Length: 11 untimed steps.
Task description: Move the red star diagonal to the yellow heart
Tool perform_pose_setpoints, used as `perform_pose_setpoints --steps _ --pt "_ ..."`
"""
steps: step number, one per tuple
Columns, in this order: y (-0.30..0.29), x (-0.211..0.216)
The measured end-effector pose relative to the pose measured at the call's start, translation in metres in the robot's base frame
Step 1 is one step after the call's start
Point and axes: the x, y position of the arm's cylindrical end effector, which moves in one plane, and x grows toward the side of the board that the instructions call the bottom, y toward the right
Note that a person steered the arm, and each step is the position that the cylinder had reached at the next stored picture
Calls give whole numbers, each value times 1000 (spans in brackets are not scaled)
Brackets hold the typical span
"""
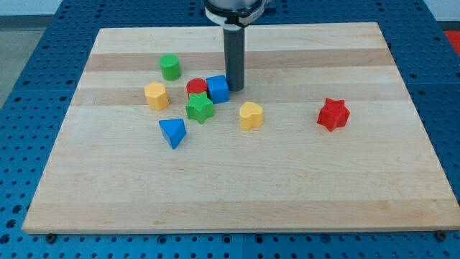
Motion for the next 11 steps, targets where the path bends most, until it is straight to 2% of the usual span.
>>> perform_pose_setpoints --steps 1,2,3,4,5,7,9,11 --pt "62 9" --pt "111 98" --pt "108 175" --pt "163 197" --pt "219 177" --pt "209 97" --pt "146 77" --pt "182 56"
